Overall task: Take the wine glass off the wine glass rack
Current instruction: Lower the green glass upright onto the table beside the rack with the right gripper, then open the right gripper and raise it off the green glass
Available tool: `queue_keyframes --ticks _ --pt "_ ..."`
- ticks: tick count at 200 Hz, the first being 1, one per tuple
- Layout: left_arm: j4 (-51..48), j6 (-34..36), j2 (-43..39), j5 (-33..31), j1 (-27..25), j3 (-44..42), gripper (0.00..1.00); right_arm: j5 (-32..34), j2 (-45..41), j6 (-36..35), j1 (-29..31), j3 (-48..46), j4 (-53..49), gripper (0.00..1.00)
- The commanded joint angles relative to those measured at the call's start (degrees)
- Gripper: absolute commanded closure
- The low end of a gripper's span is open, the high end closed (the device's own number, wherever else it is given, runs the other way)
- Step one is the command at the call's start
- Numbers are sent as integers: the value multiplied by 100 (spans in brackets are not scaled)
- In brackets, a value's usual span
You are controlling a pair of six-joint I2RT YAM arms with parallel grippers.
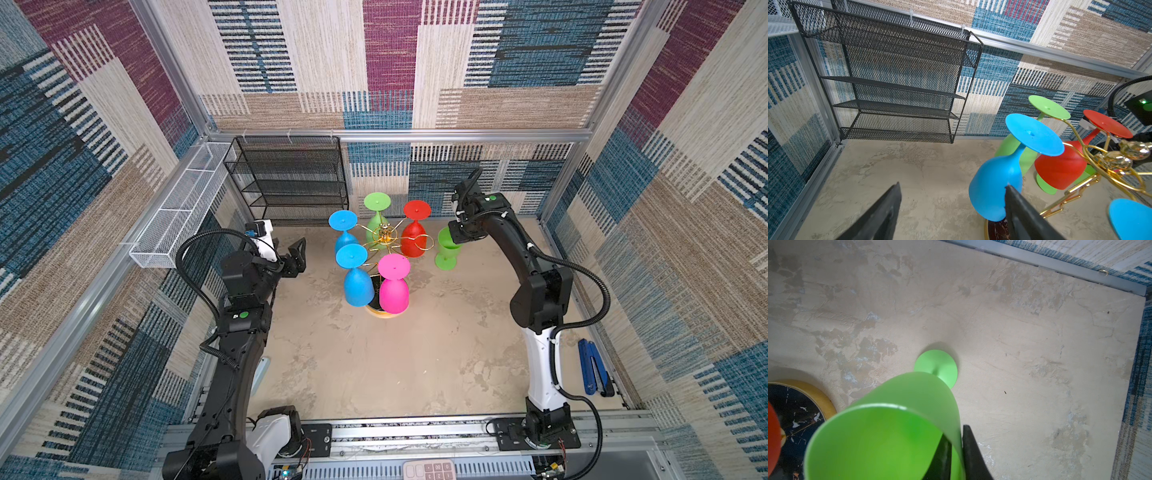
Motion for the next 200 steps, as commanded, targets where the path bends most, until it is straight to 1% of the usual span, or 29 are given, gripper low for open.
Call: queue_keyframes --ticks 1,9,32,65,95,111,129,148,159,169,180,200 --pt "202 -15 -3 10 3 -3 20 87 18 26 14 20 14 82" --pt "204 -15 -2 9 6 -1 20 79 18 31 13 46 22 81" --pt "199 -5 -3 0 14 -3 20 -99 -64 43 6 172 79 67" --pt "202 -8 -18 -17 4 -7 20 -488 -306 62 5 334 289 53" --pt "199 -16 -33 -34 11 -6 20 -981 -725 199 -83 265 622 50" --pt "199 -25 -43 -35 9 -6 20 -1368 -1214 362 -156 -187 1165 48" --pt "199 -25 -46 -34 7 -8 20 -2198 -2015 818 -375 -1013 2177 46" --pt "200 -25 -85 -39 14 -10 20 -3195 -2941 1411 -592 -2212 3578 37" --pt "208 -25 -94 -26 14 -20 20 -3680 -3304 1735 -632 -2740 4246 34" --pt "203 -33 -95 -19 13 -17 20 -3996 -3409 1981 -636 -2956 4514 33" --pt "220 -42 -93 -17 14 -29 20 -4378 -3357 2159 -639 -3041 4591 33" --pt "260 -61 -100 -8 14 -49 20 -4795 -3222 2386 -632 -3284 4784 36"
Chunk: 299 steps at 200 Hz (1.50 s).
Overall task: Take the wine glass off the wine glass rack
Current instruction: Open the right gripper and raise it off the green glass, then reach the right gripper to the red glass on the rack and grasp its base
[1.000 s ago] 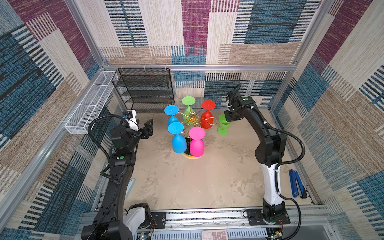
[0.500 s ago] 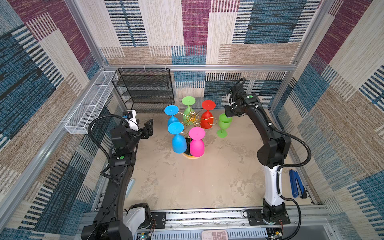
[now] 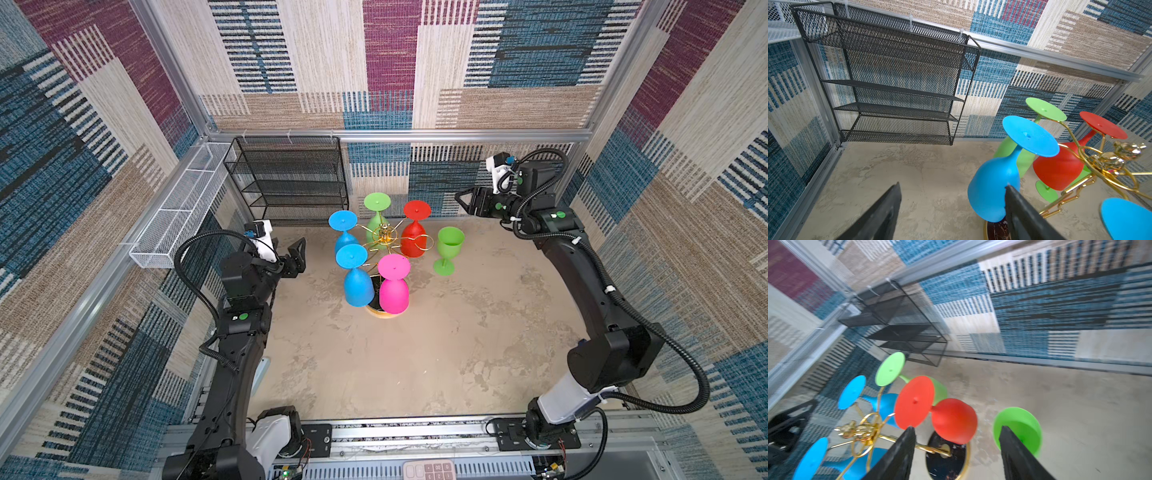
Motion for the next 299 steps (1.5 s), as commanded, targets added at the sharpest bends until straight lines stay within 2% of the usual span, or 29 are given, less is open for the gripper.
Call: queue_keyframes --ticks 1,64,150,185,247,299 --pt "247 -45 -25 -6 10 -33 20 -1012 106 658 -9 -263 862 36" --pt "295 -89 -37 33 14 -58 20 -1526 324 1111 137 -604 1409 41" --pt "301 -96 -84 38 14 -75 20 -1686 993 1419 408 -185 1595 45" --pt "296 -81 -92 33 14 -76 20 -1785 1161 1500 445 -28 1610 51" --pt "287 -68 -101 33 14 -75 20 -1846 1218 1526 463 20 1571 70" --pt "287 -72 -104 29 14 -73 20 -1898 1216 1598 458 45 1595 81"
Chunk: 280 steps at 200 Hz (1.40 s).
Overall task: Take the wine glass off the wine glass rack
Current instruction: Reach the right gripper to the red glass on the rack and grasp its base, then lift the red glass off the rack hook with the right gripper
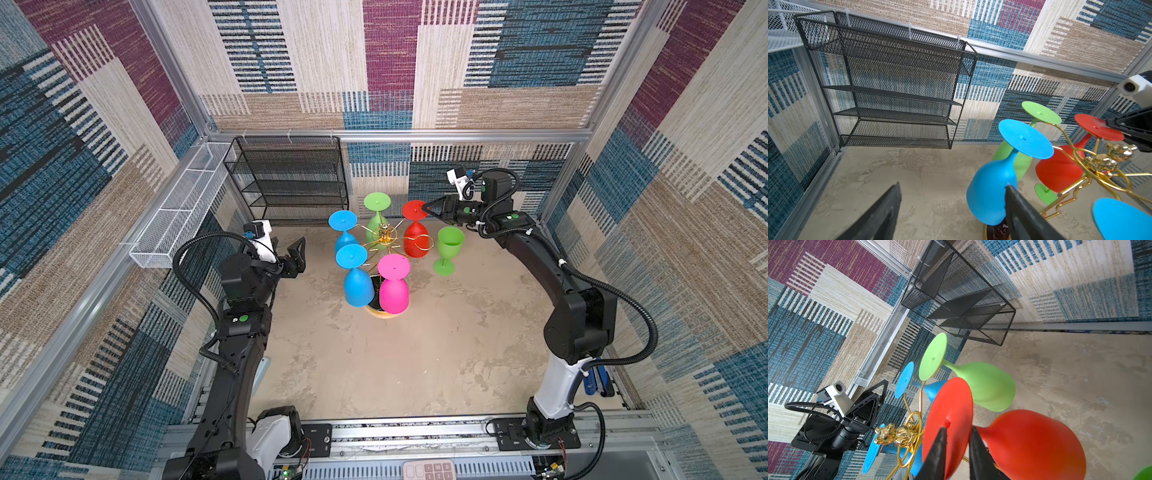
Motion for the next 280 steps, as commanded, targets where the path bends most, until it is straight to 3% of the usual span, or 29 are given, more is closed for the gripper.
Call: queue_keyframes --ticks 1,101,197,280 --pt "131 -48 -20 5 14 -7 20 -140 1 98 17 54 188 81" --pt "140 -50 -36 5 14 -10 20 -344 -107 336 18 63 377 100" --pt "131 -41 -73 5 14 -16 20 -558 -302 768 42 -99 813 100" --pt "136 -56 -103 5 13 -26 20 -523 -337 684 254 -180 700 100"
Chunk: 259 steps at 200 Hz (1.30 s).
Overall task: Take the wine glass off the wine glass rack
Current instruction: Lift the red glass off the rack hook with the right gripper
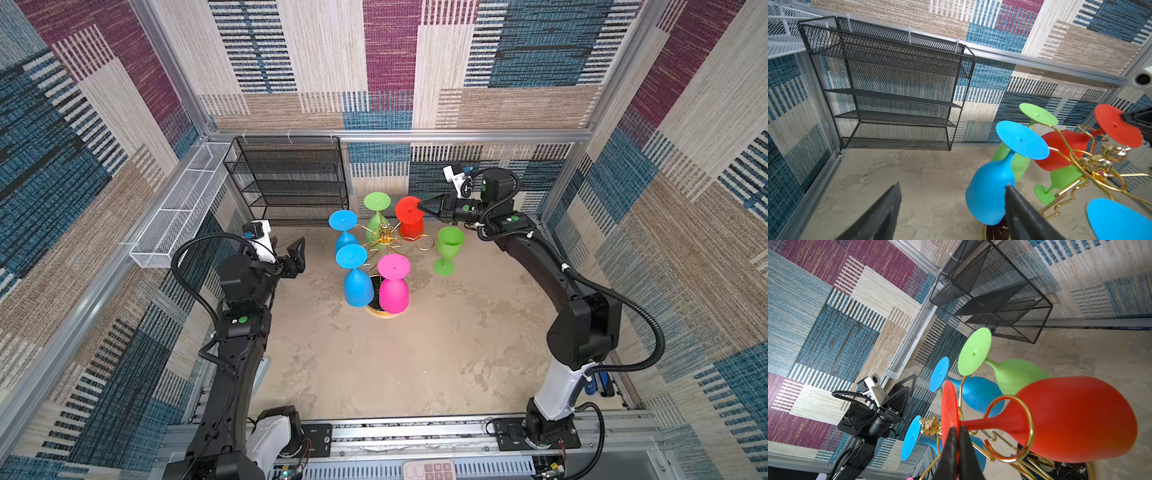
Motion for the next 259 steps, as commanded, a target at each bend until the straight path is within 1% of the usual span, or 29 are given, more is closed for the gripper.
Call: queue_keyframes --ticks 1,61,109,138,145,215,237,259 --pt "134 -56 -27 5 13 -21 20 -64 -86 -3 46 -44 162 100" --pt "140 -65 -29 14 13 -18 20 74 -371 -42 95 -448 170 100" --pt "150 -73 -31 14 7 -15 20 420 -673 -54 89 -736 229 100" --pt "150 -70 -43 5 13 -22 20 514 -784 -12 43 -771 290 100" --pt "149 -66 -37 5 14 -26 20 525 -804 7 39 -937 327 100" --pt "165 -78 -40 -4 14 -26 20 598 -1201 44 -303 -1267 407 100" --pt "185 -93 -51 -5 13 -15 20 701 -1377 3 -472 -1339 392 100" --pt "214 -184 -58 135 11 23 20 888 -1563 -150 -609 -1343 280 100"
